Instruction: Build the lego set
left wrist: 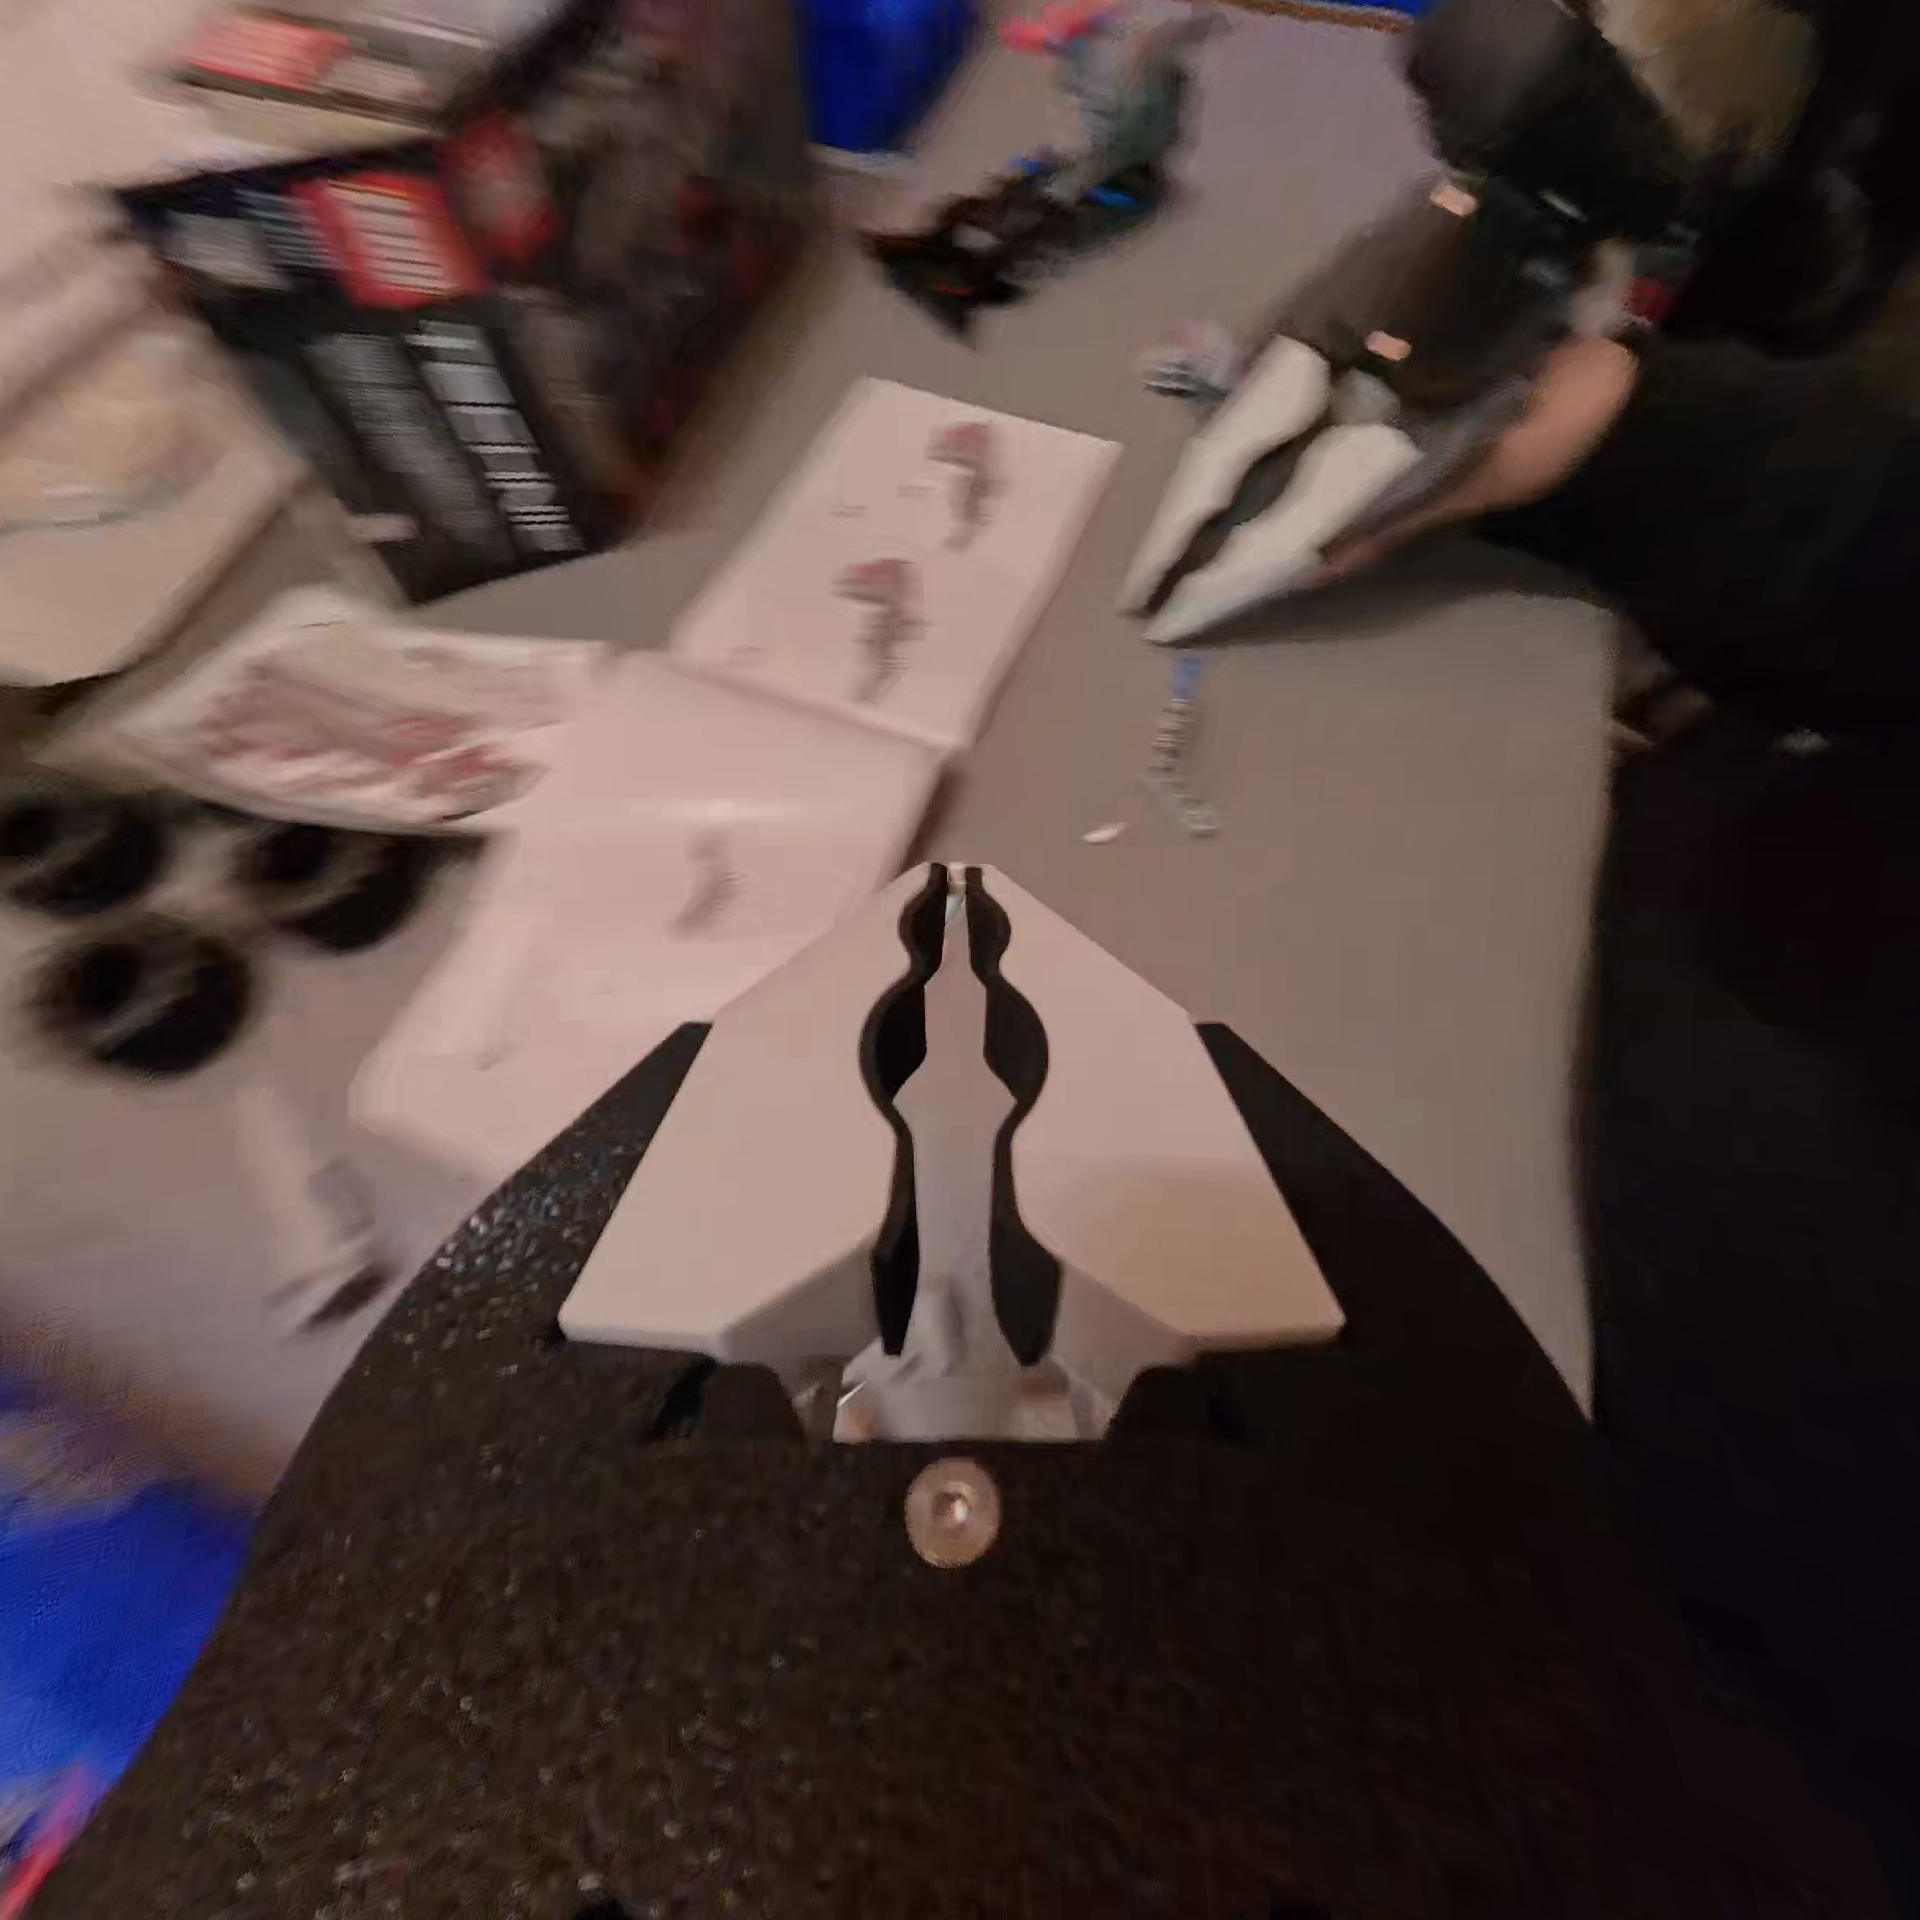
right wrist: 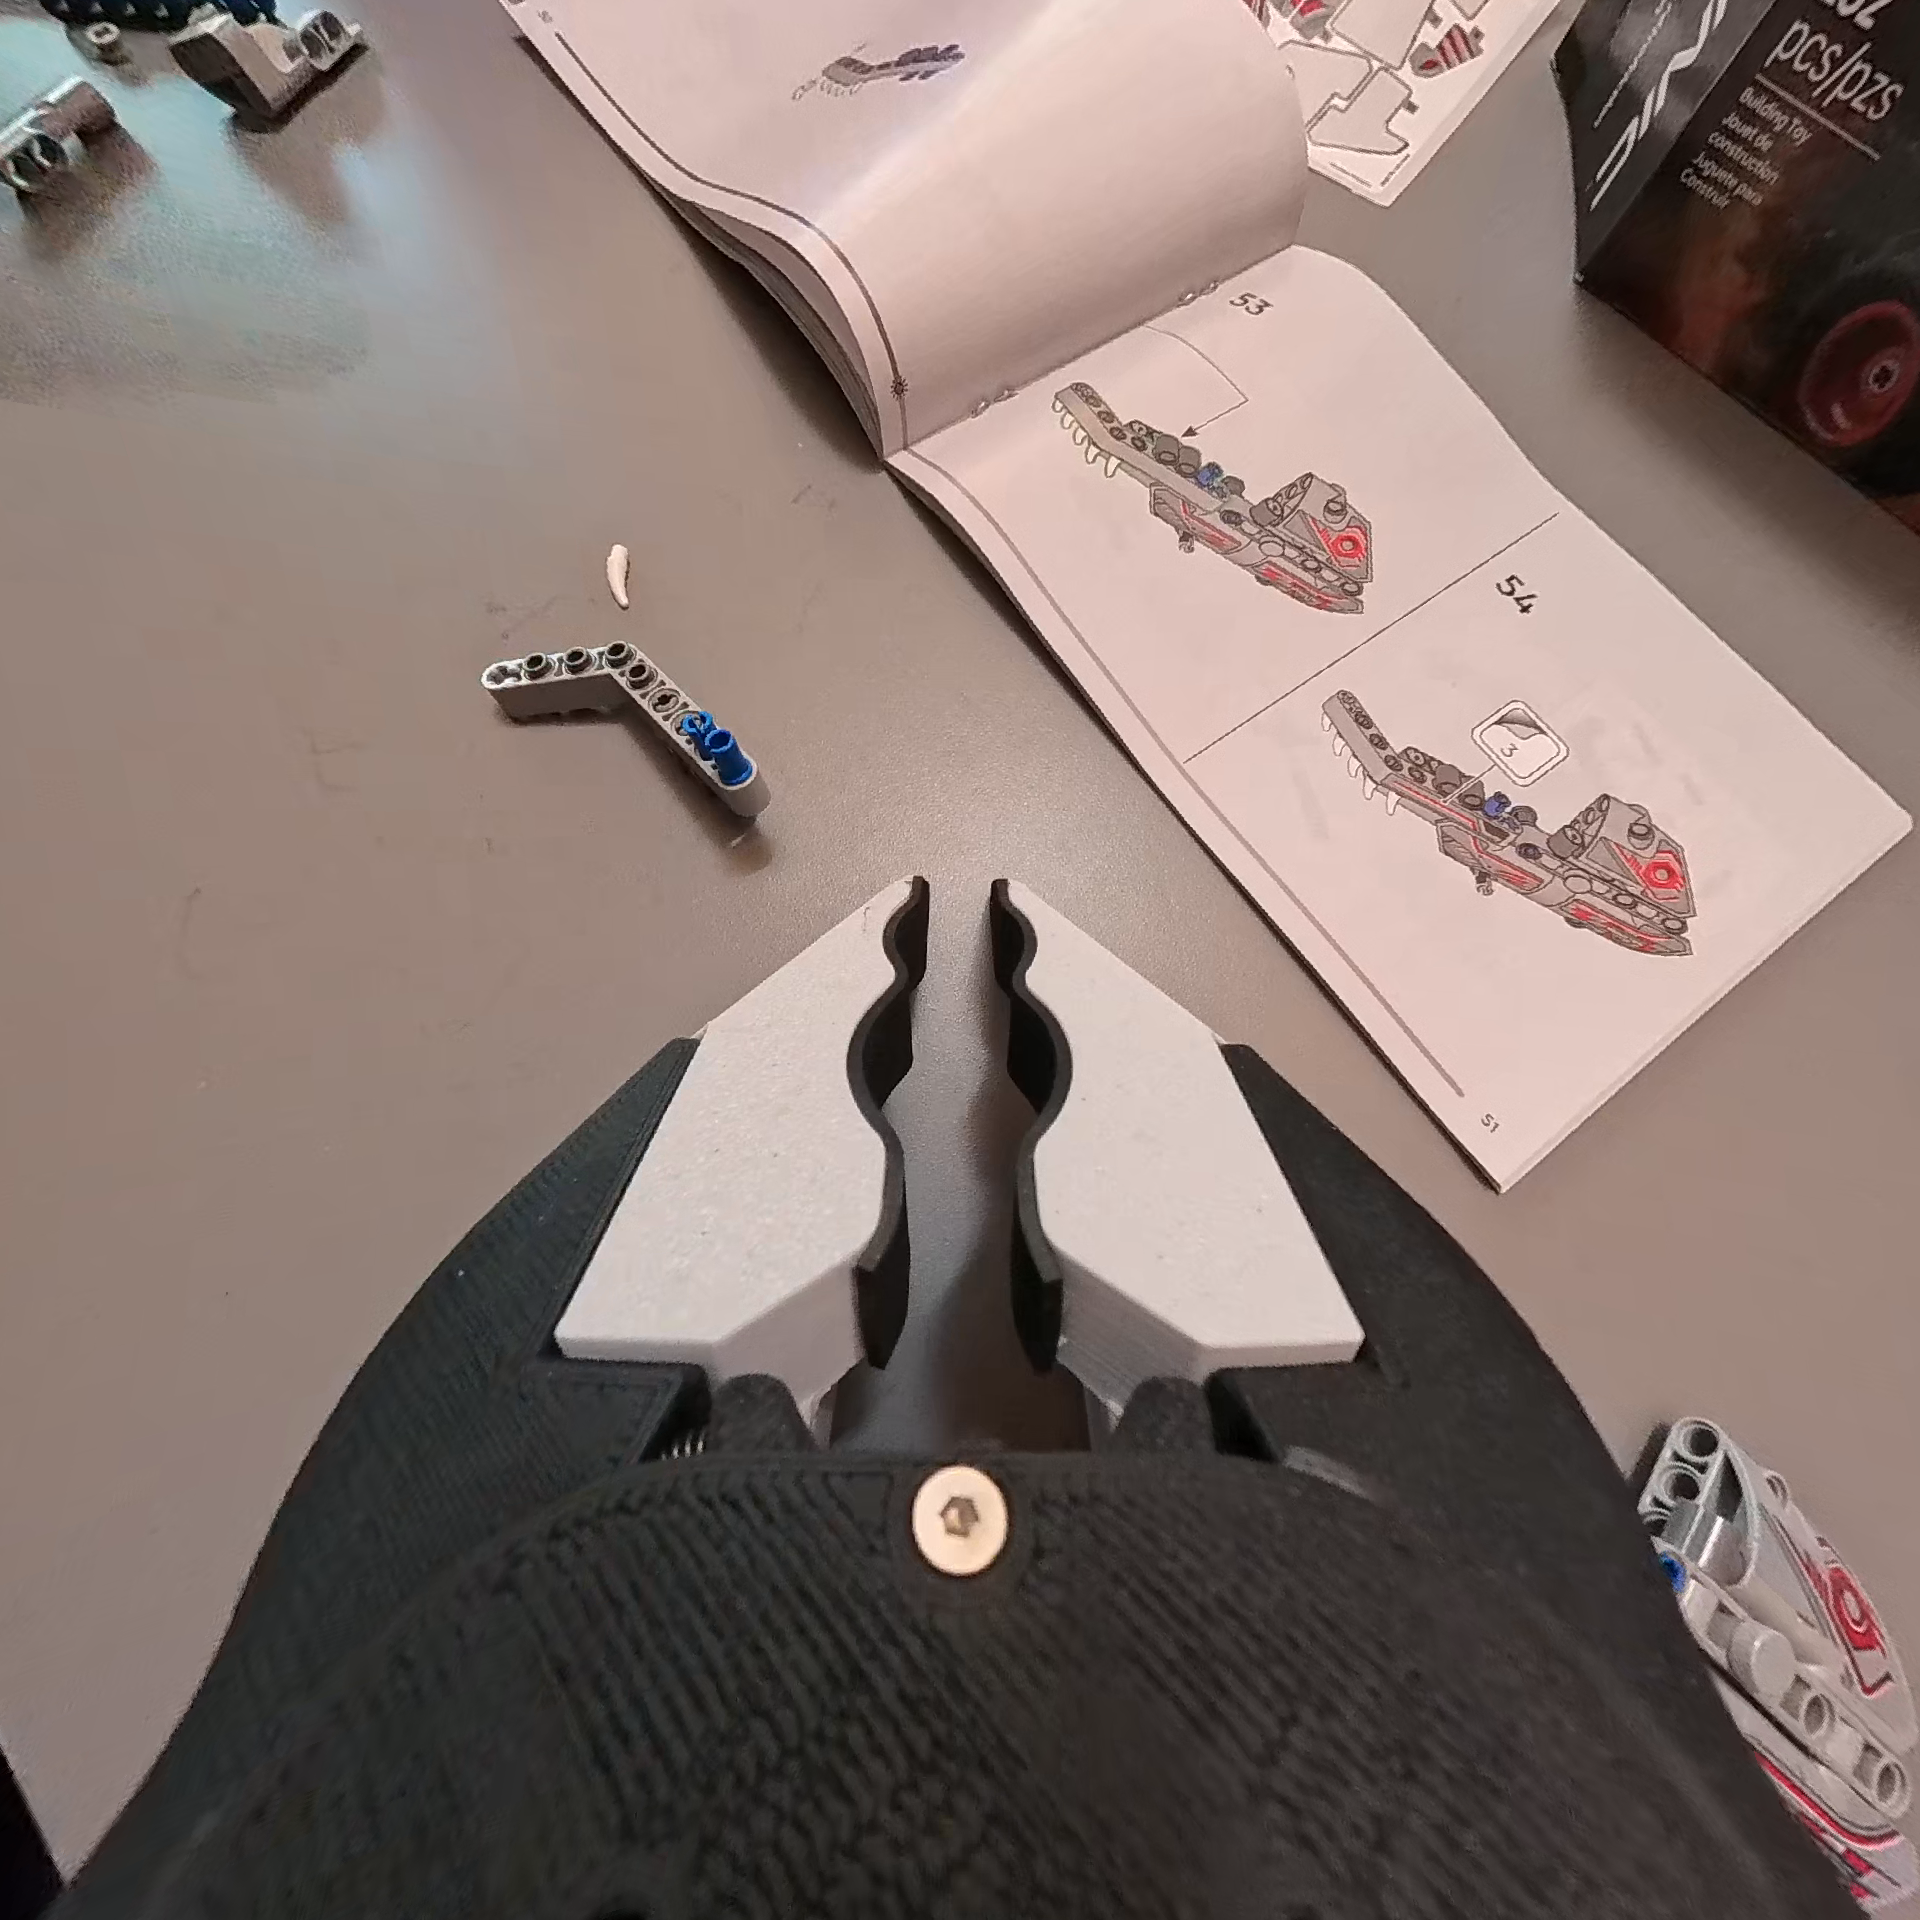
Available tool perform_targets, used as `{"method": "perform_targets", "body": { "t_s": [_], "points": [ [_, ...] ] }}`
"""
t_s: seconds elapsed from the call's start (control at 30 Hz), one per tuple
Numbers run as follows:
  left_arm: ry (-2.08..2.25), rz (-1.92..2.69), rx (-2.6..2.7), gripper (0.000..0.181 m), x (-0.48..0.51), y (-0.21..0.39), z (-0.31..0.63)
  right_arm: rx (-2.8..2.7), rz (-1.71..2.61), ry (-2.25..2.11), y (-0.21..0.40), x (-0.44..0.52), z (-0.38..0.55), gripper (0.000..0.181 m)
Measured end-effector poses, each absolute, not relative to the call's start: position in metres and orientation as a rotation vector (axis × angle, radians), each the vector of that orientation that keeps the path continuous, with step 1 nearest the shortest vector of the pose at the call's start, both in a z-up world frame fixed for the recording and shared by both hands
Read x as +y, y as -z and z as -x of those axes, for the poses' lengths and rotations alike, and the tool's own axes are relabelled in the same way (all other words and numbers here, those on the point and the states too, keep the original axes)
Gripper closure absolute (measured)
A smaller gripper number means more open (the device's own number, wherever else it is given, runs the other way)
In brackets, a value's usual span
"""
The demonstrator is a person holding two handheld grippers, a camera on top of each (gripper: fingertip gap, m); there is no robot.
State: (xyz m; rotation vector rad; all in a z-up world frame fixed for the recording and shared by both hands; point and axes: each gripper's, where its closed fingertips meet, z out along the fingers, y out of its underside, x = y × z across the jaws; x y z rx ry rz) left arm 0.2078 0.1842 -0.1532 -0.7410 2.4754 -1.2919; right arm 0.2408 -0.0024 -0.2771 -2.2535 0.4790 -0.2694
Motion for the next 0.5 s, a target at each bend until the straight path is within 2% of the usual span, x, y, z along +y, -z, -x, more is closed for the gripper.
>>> {"method": "perform_targets", "body": {
  "t_s": [0.2,0.5],
  "points": [
    [1.31,0.492,2.736,0.18,0.08,0.239,-0.165,0.482,2.252,0.262,0.277,-0.002,-0.241,0.171],
    [1.164,0.448,2.829,0.179,0.074,0.278,-0.159,0.482,2.252,0.26,0.277,-0.002,-0.241,0.171]
  ]
}}
